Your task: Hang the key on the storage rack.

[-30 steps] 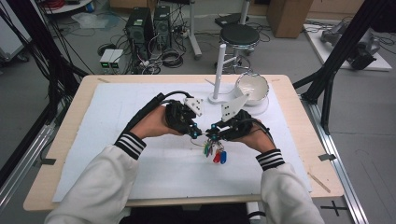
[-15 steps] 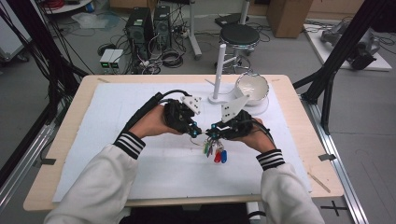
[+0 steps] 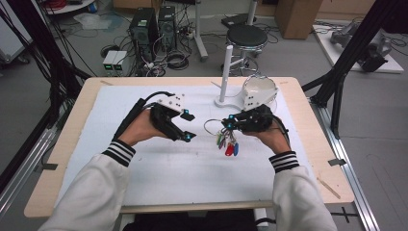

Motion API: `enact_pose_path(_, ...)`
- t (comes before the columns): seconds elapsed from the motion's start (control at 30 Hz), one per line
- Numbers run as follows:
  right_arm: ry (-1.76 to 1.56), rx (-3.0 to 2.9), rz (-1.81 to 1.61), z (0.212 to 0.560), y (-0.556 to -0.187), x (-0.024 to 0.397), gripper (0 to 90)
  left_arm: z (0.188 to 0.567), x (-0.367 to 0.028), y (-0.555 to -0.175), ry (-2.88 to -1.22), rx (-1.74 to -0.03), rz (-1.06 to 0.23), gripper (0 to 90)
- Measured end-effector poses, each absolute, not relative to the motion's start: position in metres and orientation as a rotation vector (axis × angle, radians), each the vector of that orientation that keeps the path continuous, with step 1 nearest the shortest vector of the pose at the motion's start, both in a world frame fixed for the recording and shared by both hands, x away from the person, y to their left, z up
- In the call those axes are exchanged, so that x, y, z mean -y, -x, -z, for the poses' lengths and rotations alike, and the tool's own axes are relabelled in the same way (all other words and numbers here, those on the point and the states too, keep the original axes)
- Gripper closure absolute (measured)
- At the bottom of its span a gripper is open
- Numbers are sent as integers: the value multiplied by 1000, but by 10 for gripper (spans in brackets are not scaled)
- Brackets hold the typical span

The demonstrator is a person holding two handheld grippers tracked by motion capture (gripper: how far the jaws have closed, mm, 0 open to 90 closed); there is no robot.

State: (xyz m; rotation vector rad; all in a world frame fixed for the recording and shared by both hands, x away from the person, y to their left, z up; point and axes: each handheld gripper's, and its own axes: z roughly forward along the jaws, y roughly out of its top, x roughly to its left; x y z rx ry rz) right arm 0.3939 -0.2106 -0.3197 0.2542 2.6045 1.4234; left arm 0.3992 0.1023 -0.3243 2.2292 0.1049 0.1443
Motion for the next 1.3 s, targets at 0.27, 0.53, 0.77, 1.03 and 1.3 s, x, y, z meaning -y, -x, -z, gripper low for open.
enact_pose_path(0.27,-462,-2470,-1491,315,-410,234,881,334,-144,-393,-2111,-275,-241,70)
enact_pose_path(0.53,-589,-2341,-1553,311,-426,247,881,343,-184,-383,-1983,-366,-294,17)
enact_pose_path(0.77,-648,-2282,-1595,308,-443,246,881,352,-214,-368,-1894,-414,-346,17)
enact_pose_path(1.03,-695,-2246,-1608,308,-456,245,881,371,-252,-345,-1780,-485,-398,17)
enact_pose_path(1.3,-750,-2223,-1611,316,-471,239,881,392,-267,-320,-1713,-537,-457,17)
